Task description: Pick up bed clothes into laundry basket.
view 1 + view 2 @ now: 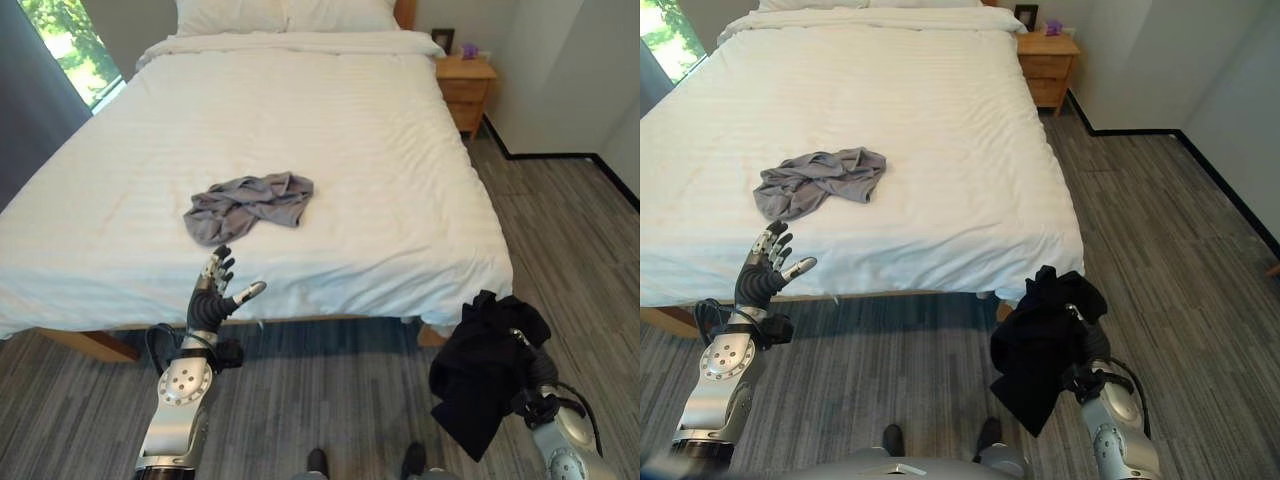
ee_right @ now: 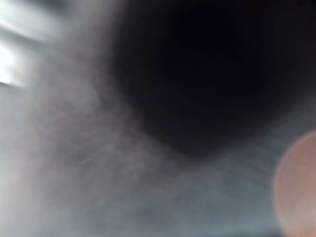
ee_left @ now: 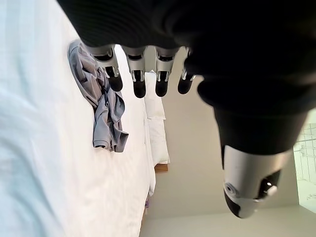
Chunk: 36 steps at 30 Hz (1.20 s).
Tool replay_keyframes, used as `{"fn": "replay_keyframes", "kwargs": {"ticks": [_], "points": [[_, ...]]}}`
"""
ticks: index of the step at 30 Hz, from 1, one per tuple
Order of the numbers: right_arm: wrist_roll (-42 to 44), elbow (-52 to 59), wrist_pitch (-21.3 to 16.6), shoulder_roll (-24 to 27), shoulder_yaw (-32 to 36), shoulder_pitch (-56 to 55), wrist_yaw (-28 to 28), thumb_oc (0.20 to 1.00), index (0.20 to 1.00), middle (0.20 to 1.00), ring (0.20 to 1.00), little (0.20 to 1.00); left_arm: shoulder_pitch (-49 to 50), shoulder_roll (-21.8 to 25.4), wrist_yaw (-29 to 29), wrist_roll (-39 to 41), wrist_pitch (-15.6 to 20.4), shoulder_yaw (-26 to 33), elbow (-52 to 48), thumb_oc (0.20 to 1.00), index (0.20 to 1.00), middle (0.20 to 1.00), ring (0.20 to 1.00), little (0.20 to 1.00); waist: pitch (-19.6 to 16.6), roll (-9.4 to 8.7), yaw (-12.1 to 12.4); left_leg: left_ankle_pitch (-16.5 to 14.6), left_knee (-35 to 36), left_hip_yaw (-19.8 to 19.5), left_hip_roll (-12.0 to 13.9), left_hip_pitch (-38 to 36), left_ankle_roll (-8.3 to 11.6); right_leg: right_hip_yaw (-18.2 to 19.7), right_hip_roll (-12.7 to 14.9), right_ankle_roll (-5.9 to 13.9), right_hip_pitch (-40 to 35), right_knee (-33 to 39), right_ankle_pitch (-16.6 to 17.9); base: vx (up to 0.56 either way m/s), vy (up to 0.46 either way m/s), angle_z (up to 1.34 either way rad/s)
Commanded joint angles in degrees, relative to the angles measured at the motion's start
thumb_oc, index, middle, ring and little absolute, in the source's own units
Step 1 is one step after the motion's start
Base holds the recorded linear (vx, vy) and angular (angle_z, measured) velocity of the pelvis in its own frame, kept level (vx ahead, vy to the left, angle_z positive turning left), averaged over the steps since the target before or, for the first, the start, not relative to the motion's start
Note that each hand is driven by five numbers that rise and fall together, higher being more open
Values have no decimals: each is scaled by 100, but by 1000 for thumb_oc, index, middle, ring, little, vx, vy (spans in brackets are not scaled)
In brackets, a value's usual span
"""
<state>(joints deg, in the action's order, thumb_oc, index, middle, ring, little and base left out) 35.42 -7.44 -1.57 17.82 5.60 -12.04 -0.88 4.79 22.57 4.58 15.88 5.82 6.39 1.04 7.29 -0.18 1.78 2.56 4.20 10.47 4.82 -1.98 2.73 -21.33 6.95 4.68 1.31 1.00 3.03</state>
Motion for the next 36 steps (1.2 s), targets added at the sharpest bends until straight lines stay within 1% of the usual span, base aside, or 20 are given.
{"fn": "replay_keyframes", "kwargs": {"ticks": [1,5,8,9,10,11,13,14,18,19,21,23,24,25,26,29,30,31,35,36], "points": [[-179,274,-557,85,429,624,81,200,200,200,200,200,140,299,114,312,285,689,139,1000,1000,1000,1000,1000,120,-198,109,-4,-646,-688,-367,515,-23,498,117,252,-770,153,-361,22,47,10],[-125,247,-545,-16,345,780,80,200,200,200,200,200,307,202,175,423,295,857,126,1000,1000,1000,1000,1000,88,-203,257,-113,-632,-760,-469,466,-116,476,272,363,-800,89,-308,38,122,7],[-184,233,-550,6,361,876,84,200,200,200,200,200,415,165,198,538,316,991,125,1000,1000,1000,1000,1000,96,-160,344,-213,-646,-827,-606,452,-249,519,543,468,-609,-460,-334,31,161,10],[-208,238,-557,-2,357,898,73,200,200,200,200,200,414,151,213,598,321,1015,146,1000,1000,1000,1000,1000,127,-131,360,-270,-650,-870,-653,414,-314,546,680,491,-487,-792,-189,29,333,10],[-304,229,-566,4,284,938,81,200,200,200,200,200,304,209,278,681,323,1016,187,1000,1000,1000,1000,1000,320,-92,308,-380,-713,-909,-823,323,-503,738,1028,549,-108,-1897,385,11,263,13],[-305,228,-566,3,286,947,81,200,200,200,200,200,295,210,277,682,324,1017,191,1000,1000,1000,1000,1000,312,-96,310,-355,-711,-902,-832,350,-512,747,1036,551,-76,-1899,406,16,285,17],[-281,260,-555,-72,188,930,42,200,200,200,200,200,98,388,255,635,325,908,180,1000,1000,1000,1000,1000,412,69,189,-360,-663,-1066,-820,228,-602,988,972,376,391,-2812,400,96,172,31],[-309,256,-495,-65,126,883,-60,200,200,200,200,200,-81,558,256,436,320,794,204,1000,1000,1000,1000,1000,509,113,4,-401,-518,-1219,-789,-29,-616,1293,497,314,926,-3042,133,125,89,43],[-248,179,-429,5,113,751,-144,200,200,200,200,200,-392,715,239,251,335,632,158,1000,1000,1000,1000,1000,533,87,-195,-487,-306,-1355,-774,-371,-521,1026,94,248,1277,-2105,1,263,-23,52],[-310,84,-509,129,188,612,-127,200,200,200,200,200,-547,905,328,-107,320,576,193,1000,1000,1000,1000,1000,458,-48,-326,-685,-285,-1440,-812,-566,-460,840,-182,290,1200,-1373,81,423,-102,35],[-262,80,-373,104,209,528,-161,200,200,200,200,200,-669,972,197,-63,253,496,229,1000,1000,1000,1000,1000,390,-62,-382,-746,-442,-1486,-829,-504,-403,855,-100,301,983,-1203,53,261,-86,59],[-199,32,-359,164,56,485,-277,200,200,200,200,200,-984,978,243,-114,261,273,552,1000,1000,1000,1000,1000,232,-154,-414,-821,-575,-1347,-777,-492,-262,1015,-252,148,540,-847,-155,263,-120,60],[-153,22,-397,275,52,545,-294,200,200,200,200,200,-1174,906,284,-72,290,132,744,1000,1000,1000,1000,1000,199,-130,-420,-678,-1081,-1127,-710,-366,-31,857,-284,77,269,-645,-222,294,-133,35],[-43,3,-456,411,62,624,-204,200,200,200,200,200,-1666,981,395,-274,258,-133,888,1000,1000,1000,1000,1000,277,-186,-453,-318,-2294,-925,-643,231,305,781,-272,-23,-20,-404,-225,247,-116,27],[-13,-18,-468,457,78,666,-171,200,200,200,200,200,-1845,1060,409,-337,258,-232,912,1000,1000,1000,1000,1000,296,-243,-475,-100,-2595,-796,-540,483,374,718,-235,-55,-106,-331,-246,129,-81,39],[49,-20,-446,531,106,679,-104,200,200,200,200,200,-2272,1214,457,-529,220,-478,1042,1000,1000,1000,1000,1000,380,-358,-432,-151,-2791,-529,-268,1158,262,706,-150,-72,-383,-177,-311,151,-70,20],[75,-11,-442,535,82,683,-106,200,200,200,200,200,-2457,1301,488,-592,212,-599,1182,1000,1000,1000,1000,1000,382,-399,-414,-218,-2612,-500,-131,1300,220,733,-102,-41,-490,-127,-340,291,47,-4],[96,41,-444,576,-37,657,-158,200,200,200,200,200,-2747,1506,543,-755,165,-775,1391,1000,1000,1000,1000,1000,305,-358,-432,-90,-1870,-502,164,1284,218,808,-86,34,-591,-57,-395,407,95,-21],[-153,78,-435,802,-251,619,-244,200,200,200,200,200,-3208,1781,645,-1110,35,-1028,1948,1000,1000,1000,1000,1000,250,-167,-408,608,-717,-898,329,1171,449,1141,-114,143,-850,17,-547,294,138,-47],[-129,99,-341,780,-274,571,-251,200,200,200,200,200,-3426,1868,675,-1183,-37,-1090,2172,1000,1000,1000,1000,1000,214,-129,-472,399,-719,-812,328,971,439,1236,-77,182,-904,9,-603,231,170,-64]]}}
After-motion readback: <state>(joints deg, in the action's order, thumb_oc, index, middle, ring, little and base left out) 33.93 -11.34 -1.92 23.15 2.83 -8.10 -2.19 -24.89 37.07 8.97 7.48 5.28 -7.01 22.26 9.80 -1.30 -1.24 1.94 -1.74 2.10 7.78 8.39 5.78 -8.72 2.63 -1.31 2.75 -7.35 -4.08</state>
